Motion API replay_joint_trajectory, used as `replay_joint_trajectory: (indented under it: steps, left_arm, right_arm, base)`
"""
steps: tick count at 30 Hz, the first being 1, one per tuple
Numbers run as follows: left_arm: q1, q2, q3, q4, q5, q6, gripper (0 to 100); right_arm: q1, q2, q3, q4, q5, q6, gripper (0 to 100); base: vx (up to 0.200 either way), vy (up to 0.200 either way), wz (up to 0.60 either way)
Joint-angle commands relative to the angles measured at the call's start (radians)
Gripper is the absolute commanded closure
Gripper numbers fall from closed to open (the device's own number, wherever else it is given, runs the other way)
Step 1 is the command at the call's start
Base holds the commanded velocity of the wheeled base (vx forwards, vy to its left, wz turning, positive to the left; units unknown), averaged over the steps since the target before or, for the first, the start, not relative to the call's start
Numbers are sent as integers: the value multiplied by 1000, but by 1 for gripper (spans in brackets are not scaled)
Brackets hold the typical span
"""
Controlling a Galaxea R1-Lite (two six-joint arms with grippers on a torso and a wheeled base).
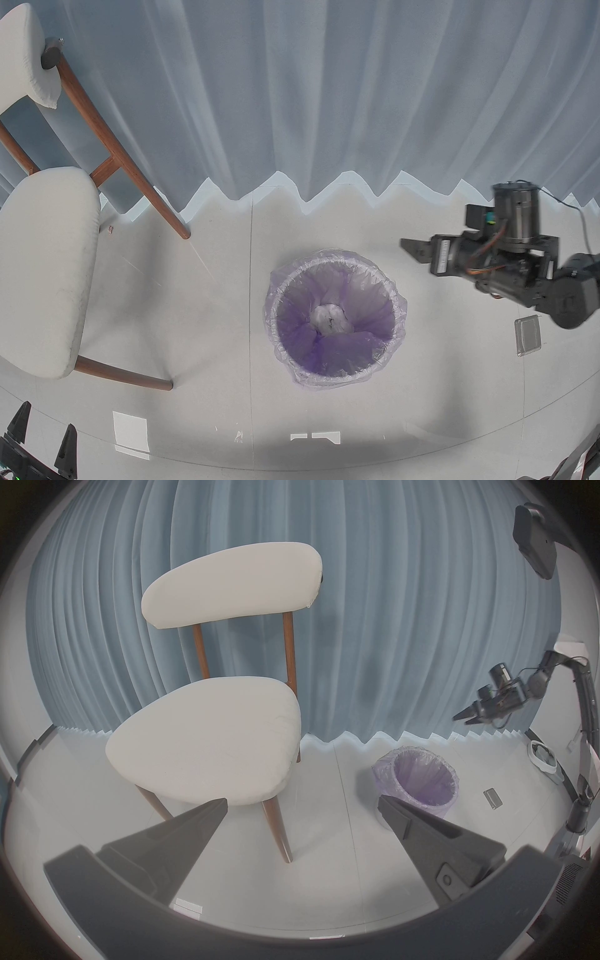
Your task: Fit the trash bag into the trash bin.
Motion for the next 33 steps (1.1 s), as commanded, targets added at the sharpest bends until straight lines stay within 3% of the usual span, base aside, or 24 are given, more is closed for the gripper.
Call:
replay_joint_trajectory:
  steps: [1, 4, 11, 12, 13, 14, 17, 21, 22, 23, 24, 26, 33]
  left_arm:
    - [0, -4, 13, -1, 0, -2, 0]
    - [0, -4, 13, -1, 0, -2, 0]
    - [0, -4, 13, -1, 0, -1, 0]
    - [0, -4, 13, -1, 0, -2, 0]
    - [0, -4, 13, -3, 0, -2, 0]
    - [0, -4, 13, -3, 0, -2, 0]
    - [0, -4, 13, -4, 0, -4, 0]
    - [0, -4, 13, -4, 2, -2, 0]
    - [0, -4, 13, -4, 2, -2, 0]
    - [0, -4, 13, -4, 2, -2, 0]
    - [0, -4, 13, -4, 2, -2, 0]
    - [0, -4, 13, -4, 2, -2, 0]
    - [0, -4, 13, -4, 0, -2, 0]
  right_arm:
    - [-450, -891, 606, 40, -29, 2, 0]
    - [-542, -1093, 749, 43, -23, -7, 0]
    - [-548, -1460, 936, 184, -20, -199, 0]
    - [-545, -1644, 936, 376, 0, -251, 0]
    - [-505, -1721, 902, 501, 20, -250, 0]
    - [-473, -1729, 885, 514, 20, -233, 0]
    - [-487, -1729, 914, 445, 19, -182, 0]
    - [-485, -1729, 923, 417, 29, -184, 0]
    - [-485, -1729, 923, 419, 74, -199, 0]
    - [-485, -1729, 923, 419, 74, -199, 0]
    - [-485, -1727, 933, 431, 160, -190, 0]
    - [-485, -1727, 936, 439, 209, -213, 0]
    - [-487, -1727, 936, 437, 186, -211, 0]
  base:
    - [0, 0, 0]
    - [0, 0, 0]
    - [0, 0, 0]
    - [0, 0, 0]
    - [0, 0, 0]
    - [0, 0, 0]
    - [0, 0, 0]
    - [0, 0, 0]
    - [0, 0, 0]
    - [0, 0, 0]
    - [0, 0, 0]
    - [0, 0, 0]
    - [0, 0, 0]
